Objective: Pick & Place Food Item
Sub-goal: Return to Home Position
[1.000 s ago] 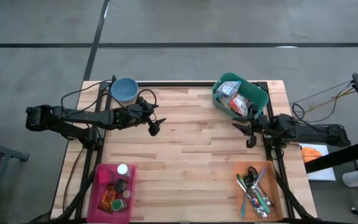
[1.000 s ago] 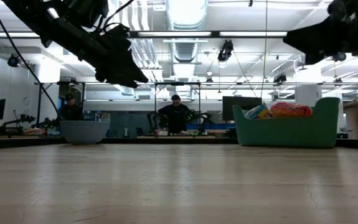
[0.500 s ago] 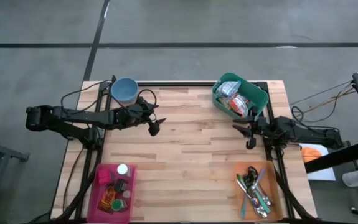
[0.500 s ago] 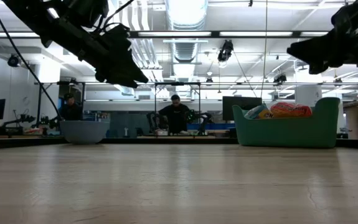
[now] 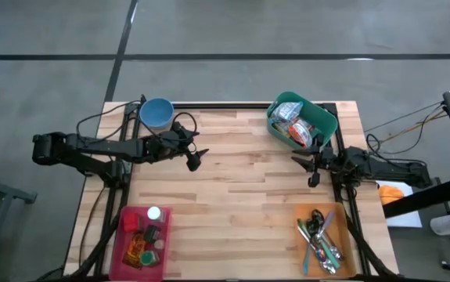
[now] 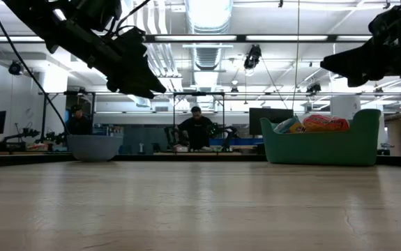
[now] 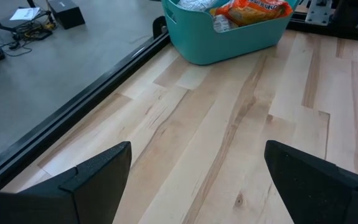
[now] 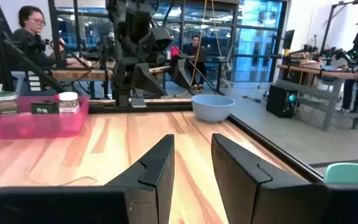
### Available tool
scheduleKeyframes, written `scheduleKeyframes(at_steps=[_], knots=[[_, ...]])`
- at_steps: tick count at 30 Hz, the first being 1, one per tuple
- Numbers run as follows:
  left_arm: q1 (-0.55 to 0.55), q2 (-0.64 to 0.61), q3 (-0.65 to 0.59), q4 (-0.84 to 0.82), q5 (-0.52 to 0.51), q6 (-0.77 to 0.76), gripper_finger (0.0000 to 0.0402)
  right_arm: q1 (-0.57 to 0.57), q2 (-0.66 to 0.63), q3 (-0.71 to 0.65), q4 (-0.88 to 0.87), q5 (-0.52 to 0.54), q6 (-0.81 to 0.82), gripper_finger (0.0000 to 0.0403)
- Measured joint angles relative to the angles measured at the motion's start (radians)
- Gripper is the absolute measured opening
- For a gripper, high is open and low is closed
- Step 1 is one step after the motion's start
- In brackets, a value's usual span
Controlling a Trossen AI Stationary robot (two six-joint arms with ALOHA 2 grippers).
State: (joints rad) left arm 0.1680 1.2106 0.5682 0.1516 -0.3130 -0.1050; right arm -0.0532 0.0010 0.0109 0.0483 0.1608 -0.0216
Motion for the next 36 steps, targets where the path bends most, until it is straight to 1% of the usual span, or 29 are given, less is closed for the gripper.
scheduleKeyframes(at_steps=[5,10,12,16,19,21,23,27,30,33,36], knots=[[0.0,0.0,0.006,0.024,0.0,0.023,0.0372,0.0,0.001,0.0,-0.001,0.0,0.002,0.0104],[0.0,0.0,0.001,0.0,0.0,0.019,0.0372,0.0,0.0,0.0,-0.001,-0.001,0.003,0.0104],[-0.001,0.0,0.001,0.001,0.002,-0.047,0.0372,0.0,0.001,0.0,-0.001,-0.001,0.003,0.0104],[-0.005,-0.005,-0.006,0.072,0.0,-0.049,0.0372,0.0,0.001,0.0,-0.004,-0.001,0.007,0.0104],[-0.019,-0.028,-0.048,0.126,0.035,-0.021,0.0372,0.0,0.001,0.0,-0.019,-0.003,0.022,0.0104],[-0.021,-0.066,-0.101,0.165,0.057,-0.02,0.0372,0.0,0.002,0.0,-0.02,-0.004,0.027,0.0104],[-0.019,-0.118,-0.167,0.206,0.054,-0.044,0.0372,0.0,0.001,0.0,-0.02,-0.004,0.027,0.0104],[-0.02,-0.25,-0.321,0.3,0.056,-0.076,0.0372,0.0,0.002,0.0,-0.02,-0.004,0.024,0.0104],[-0.019,-0.361,-0.419,0.317,0.055,-0.091,0.0372,0.0,0.001,0.0,-0.019,-0.004,0.023,0.0104],[-0.019,-0.461,-0.476,0.318,0.064,-0.109,0.0372,0.0,0.001,0.0,-0.016,-0.004,0.023,0.0104],[-0.019,-0.535,-0.511,0.319,0.111,-0.083,0.0372,0.0,0.001,0.0,-0.016,-0.004,0.023,0.0104]])
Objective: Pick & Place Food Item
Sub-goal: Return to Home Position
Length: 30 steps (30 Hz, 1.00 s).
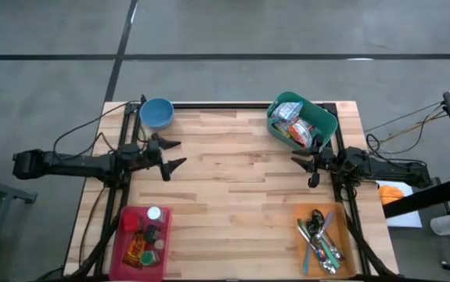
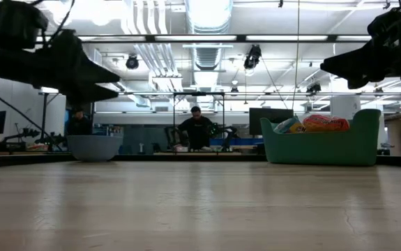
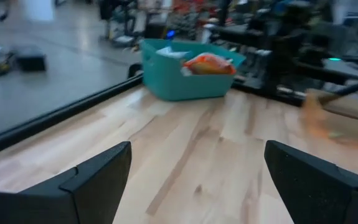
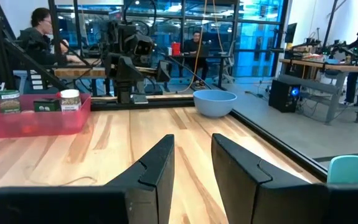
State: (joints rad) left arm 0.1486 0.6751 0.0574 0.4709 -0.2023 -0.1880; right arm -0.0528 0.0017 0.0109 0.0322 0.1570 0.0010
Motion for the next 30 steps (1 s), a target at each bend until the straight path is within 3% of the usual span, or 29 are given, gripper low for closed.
scheduleKeyframes(at_steps=[6,11,21,25,30], knots=[[0.001,-0.14,-0.053,-0.007,0.033,0.063,0.0372,0.0,0.0,0.0,-0.001,0.0,0.0,0.0104],[0.001,-0.256,-0.053,-0.111,0.09,0.103,0.0372,0.0,0.0,0.0,-0.002,0.0,0.0,0.0104],[0.001,-0.544,-0.054,-0.395,0.07,0.111,0.0372,0.0,0.0,0.0,-0.003,0.0,0.0,0.0104],[0.002,-0.669,-0.054,-0.435,0.09,0.154,0.0372,0.0,0.0,0.0,-0.003,0.0,0.0,0.0104],[0.002,-0.653,-0.055,-0.443,0.119,0.178,0.0372,0.0,0.001,0.0,-0.004,0.0,0.0,0.0104]])
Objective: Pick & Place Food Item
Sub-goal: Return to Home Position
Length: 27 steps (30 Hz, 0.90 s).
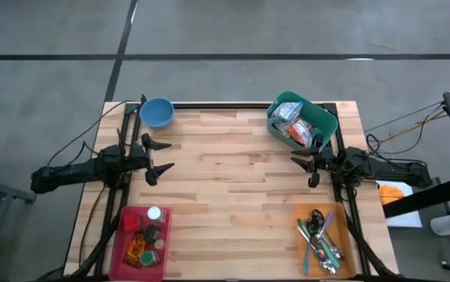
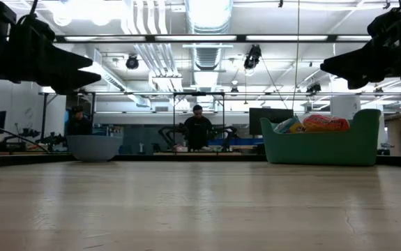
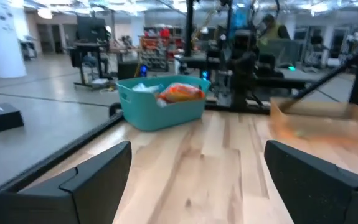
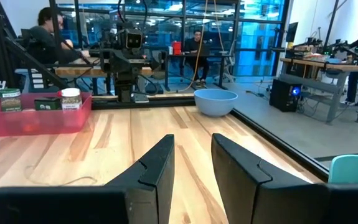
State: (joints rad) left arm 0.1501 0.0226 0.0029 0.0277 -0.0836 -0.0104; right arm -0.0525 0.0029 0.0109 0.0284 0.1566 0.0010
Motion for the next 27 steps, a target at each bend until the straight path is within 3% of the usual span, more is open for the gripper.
scheduleKeyframes(at_steps=[27], knots=[[0.0,0.007,-0.001,-0.003,0.017,0.001,0.0372,0.0,0.0,0.0,0.0,0.0,0.034,0.0104]])
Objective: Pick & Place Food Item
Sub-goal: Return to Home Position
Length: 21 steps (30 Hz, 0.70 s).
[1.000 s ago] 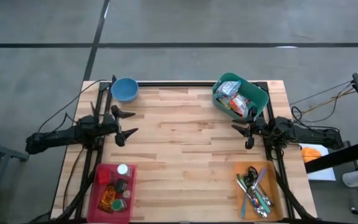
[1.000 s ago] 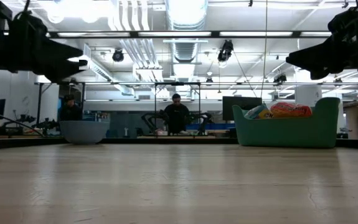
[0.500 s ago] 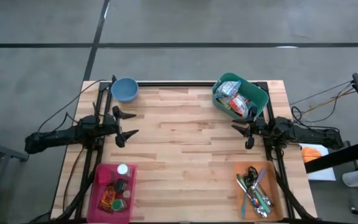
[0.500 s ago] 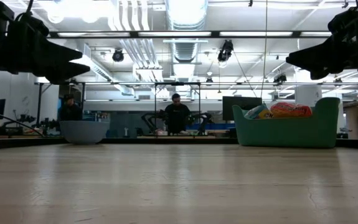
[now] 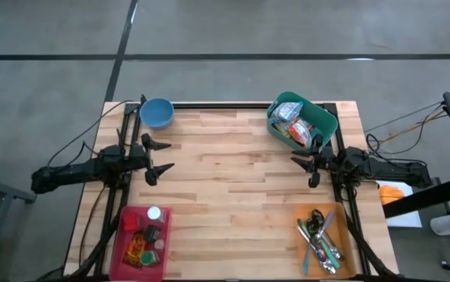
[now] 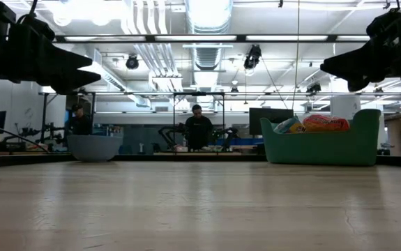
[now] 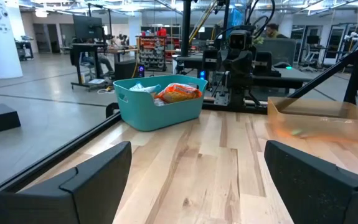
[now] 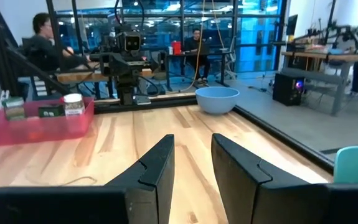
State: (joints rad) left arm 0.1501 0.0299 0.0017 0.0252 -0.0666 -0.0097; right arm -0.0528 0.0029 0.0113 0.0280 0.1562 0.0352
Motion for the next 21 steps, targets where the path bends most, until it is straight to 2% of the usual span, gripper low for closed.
scheduleKeyframes(at_steps=[7,21], knots=[[0.0,0.0,0.0,0.0,0.0,-0.062,0.0372,0.0,0.0,0.0,0.0,0.0,0.093,0.0104],[0.0,0.0,0.0,0.0,0.0,-0.073,0.0372,0.0,0.0,0.0,0.0,0.0,0.093,0.0104]])
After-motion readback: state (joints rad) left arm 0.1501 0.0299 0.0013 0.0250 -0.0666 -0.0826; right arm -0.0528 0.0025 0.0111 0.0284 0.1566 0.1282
